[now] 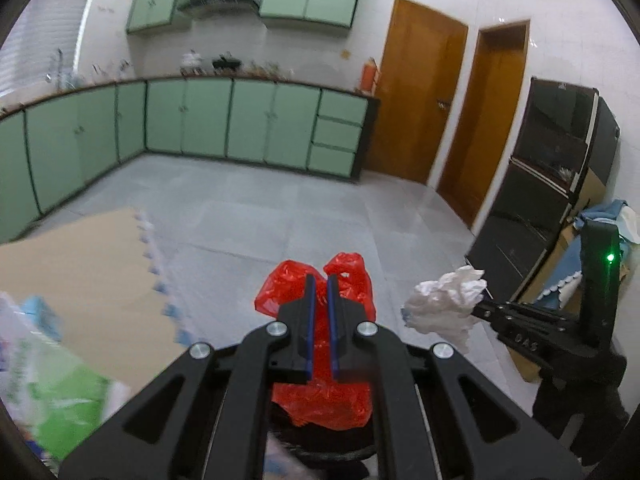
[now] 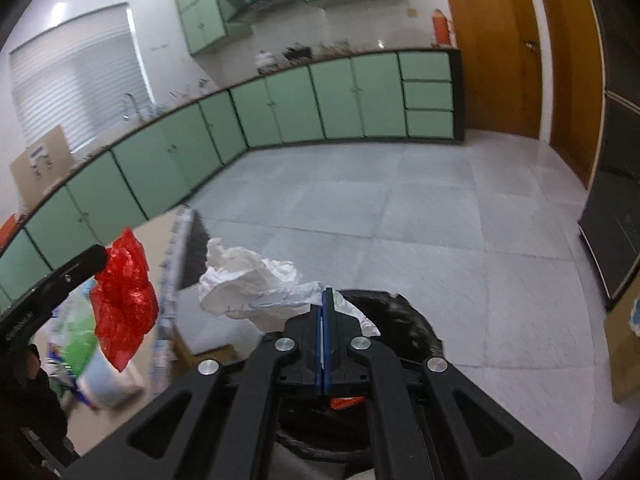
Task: Collect trash
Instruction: 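Carry the red bag and tissue over the bin and open both tools, then grasp the white-green milk pouch with the left tool while the right tool grasps the paper cup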
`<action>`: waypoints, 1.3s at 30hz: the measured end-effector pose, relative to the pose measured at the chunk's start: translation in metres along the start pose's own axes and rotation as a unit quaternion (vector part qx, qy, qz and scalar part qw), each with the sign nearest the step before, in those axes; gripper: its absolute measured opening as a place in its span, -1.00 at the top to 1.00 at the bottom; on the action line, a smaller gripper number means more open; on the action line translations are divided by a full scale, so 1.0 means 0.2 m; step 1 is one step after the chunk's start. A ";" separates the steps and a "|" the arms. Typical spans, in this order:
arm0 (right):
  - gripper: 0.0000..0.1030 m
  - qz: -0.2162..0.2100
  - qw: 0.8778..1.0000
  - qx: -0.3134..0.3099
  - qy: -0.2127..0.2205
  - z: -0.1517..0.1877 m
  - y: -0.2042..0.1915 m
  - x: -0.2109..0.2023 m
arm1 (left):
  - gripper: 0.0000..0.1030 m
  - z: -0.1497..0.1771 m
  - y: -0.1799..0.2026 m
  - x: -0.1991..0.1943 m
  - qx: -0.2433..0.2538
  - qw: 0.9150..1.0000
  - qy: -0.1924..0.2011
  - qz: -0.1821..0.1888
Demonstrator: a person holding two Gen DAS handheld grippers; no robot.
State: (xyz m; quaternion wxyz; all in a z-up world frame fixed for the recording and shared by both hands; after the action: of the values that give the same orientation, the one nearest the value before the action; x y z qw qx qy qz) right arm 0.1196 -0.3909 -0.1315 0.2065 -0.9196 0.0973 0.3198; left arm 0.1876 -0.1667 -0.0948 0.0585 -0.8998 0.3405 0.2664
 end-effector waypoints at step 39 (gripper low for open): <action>-0.79 -0.098 0.993 -0.057 0.035 0.29 -0.74 -0.16 | -0.33 0.46 -0.74 -0.87 -0.031 0.975 -0.037 -0.217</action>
State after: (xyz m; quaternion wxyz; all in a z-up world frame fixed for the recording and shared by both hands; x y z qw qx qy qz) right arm 0.1093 -0.2316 -0.1067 0.1803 -0.9457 -0.0042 0.2704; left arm 0.1345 0.0731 -0.0940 0.1001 -0.9431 0.1260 0.2908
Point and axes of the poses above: each gripper's, at about its wrist camera, not at the fingertips, and x roughly the way its jaws point, y to its right, z to its underside, the point moved 3 cm from there along x, roughly the way its jaws point, and after that the axes turned 8 degrees about x, right-handed, at the moved point
